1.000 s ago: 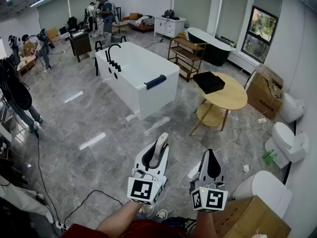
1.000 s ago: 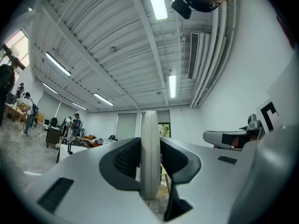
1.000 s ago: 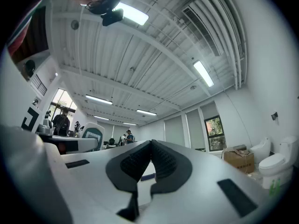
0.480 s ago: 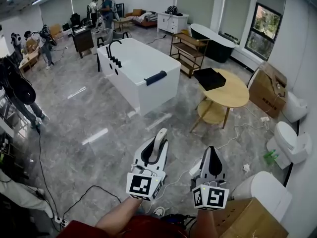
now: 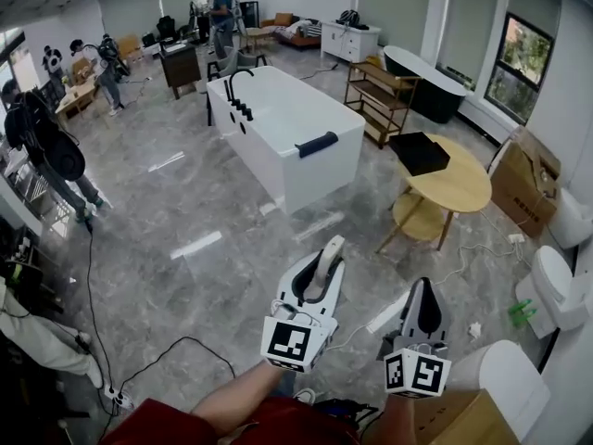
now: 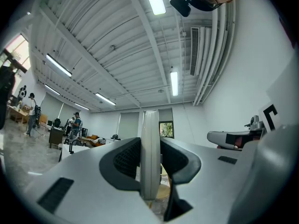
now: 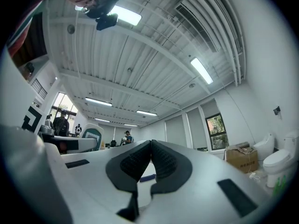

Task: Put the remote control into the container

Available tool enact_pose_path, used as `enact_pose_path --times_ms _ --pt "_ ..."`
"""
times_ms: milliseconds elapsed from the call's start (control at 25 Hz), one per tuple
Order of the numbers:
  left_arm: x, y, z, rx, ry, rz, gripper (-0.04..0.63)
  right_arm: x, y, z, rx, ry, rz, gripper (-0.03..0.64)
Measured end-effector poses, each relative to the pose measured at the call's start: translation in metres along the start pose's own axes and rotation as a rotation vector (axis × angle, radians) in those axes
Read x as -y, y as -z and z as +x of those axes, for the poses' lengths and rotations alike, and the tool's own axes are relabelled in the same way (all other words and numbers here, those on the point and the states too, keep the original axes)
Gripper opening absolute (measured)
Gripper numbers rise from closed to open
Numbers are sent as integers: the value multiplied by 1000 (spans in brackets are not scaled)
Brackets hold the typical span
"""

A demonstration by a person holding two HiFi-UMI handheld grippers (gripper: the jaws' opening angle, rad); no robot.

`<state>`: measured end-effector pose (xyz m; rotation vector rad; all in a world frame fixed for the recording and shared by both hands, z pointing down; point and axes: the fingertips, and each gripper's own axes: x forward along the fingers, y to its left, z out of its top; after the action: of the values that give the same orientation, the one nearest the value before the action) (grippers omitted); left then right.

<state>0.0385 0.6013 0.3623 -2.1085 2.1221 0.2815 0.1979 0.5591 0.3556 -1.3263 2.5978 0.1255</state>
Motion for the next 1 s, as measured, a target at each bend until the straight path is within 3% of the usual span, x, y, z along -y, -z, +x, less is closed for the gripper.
enact_pose_path --times_ms 120,280,360,480,600,1000 --pt "-10 18 20 -15 44 -4 123 5 16 10 20 50 -18 23" --pt "-16 -22 -20 -27 -34 16 123 -22 -12 -4 14 -35 -7 23" --pt "-12 -39 -26 -9 -54 -8 123 -25 -27 -7 8 -50 -12 23" --pt "-47 -39 13 48 -80 -73 123 -31 -14 42 -7 -47 -27 23" --pt "-84 -4 66 -21 -37 -10 123 -30 11 103 -13 -23 -47 23" --pt "-138 13 164 -24 81 -15 121 -28 36 203 -29 74 -70 23"
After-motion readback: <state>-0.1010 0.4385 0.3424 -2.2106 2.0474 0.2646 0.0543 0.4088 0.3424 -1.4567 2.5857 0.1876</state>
